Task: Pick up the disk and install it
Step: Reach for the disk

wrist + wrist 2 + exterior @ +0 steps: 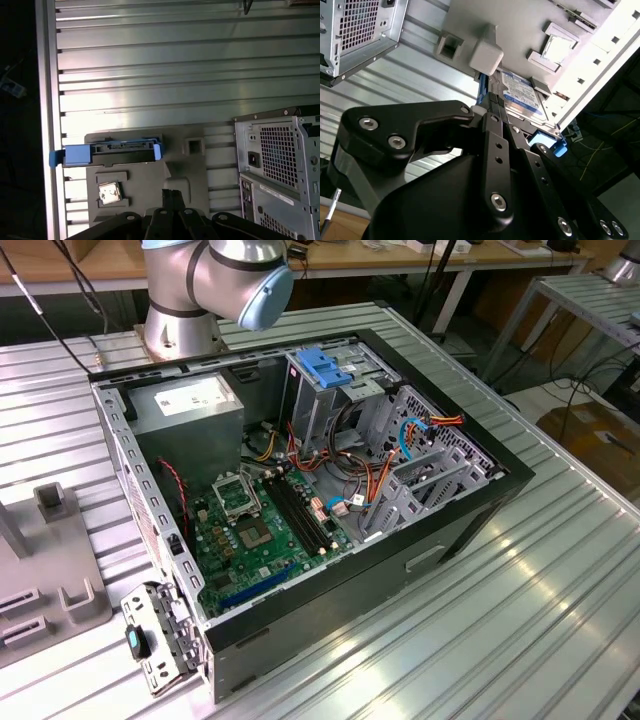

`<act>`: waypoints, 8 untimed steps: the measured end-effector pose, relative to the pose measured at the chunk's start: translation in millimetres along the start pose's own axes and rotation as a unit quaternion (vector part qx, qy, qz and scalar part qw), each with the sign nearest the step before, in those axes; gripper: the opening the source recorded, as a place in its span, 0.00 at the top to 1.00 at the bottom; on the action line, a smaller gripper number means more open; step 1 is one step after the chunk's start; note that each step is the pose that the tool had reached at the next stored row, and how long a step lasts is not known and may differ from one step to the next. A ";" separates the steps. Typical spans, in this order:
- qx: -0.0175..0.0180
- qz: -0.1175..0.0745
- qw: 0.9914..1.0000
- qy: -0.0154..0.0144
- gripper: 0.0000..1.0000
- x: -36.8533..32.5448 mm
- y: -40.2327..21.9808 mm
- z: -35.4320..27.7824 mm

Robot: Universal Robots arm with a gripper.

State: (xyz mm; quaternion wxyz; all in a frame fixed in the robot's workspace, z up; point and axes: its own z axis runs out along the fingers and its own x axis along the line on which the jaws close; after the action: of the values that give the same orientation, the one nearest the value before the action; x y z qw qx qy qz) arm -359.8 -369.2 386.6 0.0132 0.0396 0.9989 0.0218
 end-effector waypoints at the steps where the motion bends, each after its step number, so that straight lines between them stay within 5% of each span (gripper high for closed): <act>1: 0.000 0.000 1.000 0.000 0.89 0.0 0.0 0.0; 8: 0.000 0.000 1.000 0.000 0.89 0.3 0.0 0.0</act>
State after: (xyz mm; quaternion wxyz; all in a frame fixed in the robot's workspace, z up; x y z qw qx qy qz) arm -360.1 -369.3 386.7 0.0131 0.0395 0.9989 0.0218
